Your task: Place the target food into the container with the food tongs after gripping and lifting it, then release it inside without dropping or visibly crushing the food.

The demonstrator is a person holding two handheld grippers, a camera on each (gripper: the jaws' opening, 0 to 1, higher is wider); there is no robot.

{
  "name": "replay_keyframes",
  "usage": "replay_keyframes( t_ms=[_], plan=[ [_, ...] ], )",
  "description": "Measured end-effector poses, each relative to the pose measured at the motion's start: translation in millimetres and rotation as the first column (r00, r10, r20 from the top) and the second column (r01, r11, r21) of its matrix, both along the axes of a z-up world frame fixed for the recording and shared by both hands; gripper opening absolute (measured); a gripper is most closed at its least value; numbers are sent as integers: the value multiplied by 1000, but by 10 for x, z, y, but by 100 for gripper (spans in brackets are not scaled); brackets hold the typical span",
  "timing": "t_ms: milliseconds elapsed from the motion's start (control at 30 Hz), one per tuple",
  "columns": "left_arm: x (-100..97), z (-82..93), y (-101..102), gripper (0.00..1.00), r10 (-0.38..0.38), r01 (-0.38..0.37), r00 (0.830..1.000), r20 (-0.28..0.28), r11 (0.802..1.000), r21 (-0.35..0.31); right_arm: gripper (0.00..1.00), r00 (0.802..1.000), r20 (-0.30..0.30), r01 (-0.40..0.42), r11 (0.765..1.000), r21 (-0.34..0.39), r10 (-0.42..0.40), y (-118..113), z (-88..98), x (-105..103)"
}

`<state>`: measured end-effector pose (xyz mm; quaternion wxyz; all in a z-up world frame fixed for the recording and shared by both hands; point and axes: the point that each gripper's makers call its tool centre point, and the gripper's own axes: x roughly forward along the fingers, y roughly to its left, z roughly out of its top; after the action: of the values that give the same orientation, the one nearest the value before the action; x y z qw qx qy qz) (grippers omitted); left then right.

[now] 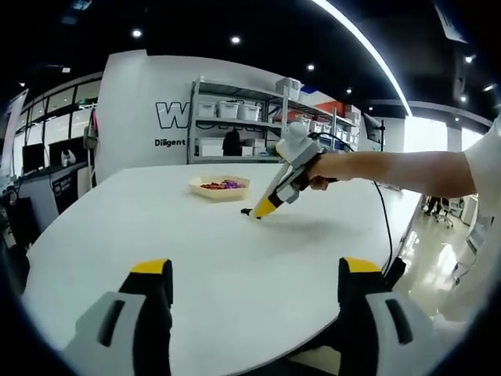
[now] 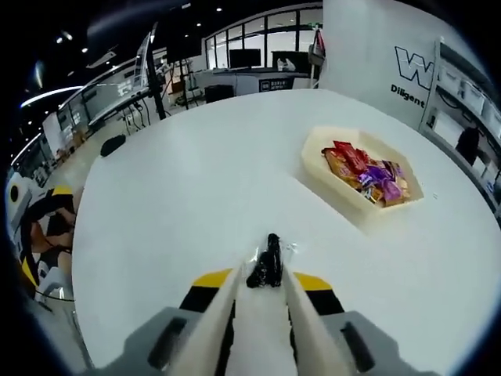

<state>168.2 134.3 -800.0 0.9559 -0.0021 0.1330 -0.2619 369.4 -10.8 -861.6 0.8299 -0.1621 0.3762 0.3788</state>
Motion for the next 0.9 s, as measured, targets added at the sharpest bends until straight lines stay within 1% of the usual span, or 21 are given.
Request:
replay_keyframes(
  t_ms=[67,167,333,433,667,767,900],
  plan=[
    [3,-3,8,86,0,0,1000,0,1000,4,20,1000,6,2,1000,-10,-2,-15,20,2],
    [16,-4,37,86,5,-5,1000,-1,1000,-2,20,1000,-4,3,1000,-18,-4,-33,13,-9],
    [22,-15,26,85,1,-1,1000,-2,1000,-5,20,1000,-16,7,1000,-25,-8,-41,-4,-31],
    [21,-23,14,85,-4,4,1000,-3,1000,-2,18,999,-35,12,1000,-25,-13,-38,-15,-35],
    [31,-14,32,85,0,0,1000,-1,1000,-8,14,999,-38,8,1000,-29,-9,-46,-26,-35],
    [32,-17,35,85,2,-2,1000,0,1000,-10,13,997,-60,39,999,-19,-40,-67,-25,-17],
    [29,-30,37,85,2,-2,1000,-2,1000,-11,12,996,-64,60,998,-11,-61,-91,-21,6]
  ],
)
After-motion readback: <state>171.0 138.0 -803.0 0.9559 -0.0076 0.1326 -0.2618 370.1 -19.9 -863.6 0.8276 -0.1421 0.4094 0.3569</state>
